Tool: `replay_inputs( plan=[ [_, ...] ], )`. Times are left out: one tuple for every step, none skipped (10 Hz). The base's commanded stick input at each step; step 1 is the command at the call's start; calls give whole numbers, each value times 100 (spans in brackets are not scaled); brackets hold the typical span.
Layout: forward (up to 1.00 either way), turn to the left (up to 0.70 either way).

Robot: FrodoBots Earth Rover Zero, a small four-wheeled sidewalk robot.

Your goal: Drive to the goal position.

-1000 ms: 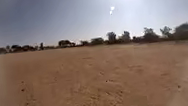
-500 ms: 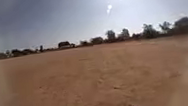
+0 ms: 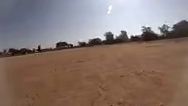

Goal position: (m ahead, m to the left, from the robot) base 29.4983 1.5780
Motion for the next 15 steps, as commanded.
replay_inputs(
  plan=[
    [70, 0],
    [70, 0],
    [70, 0],
    [70, 0],
    [70, 0],
    [70, 0],
    [70, 0],
    [70, 0],
    [70, 0],
    [70, 0],
    [70, 0],
    [70, 0],
    [70, 0],
    [70, 0],
    [70, 0]
  ],
)
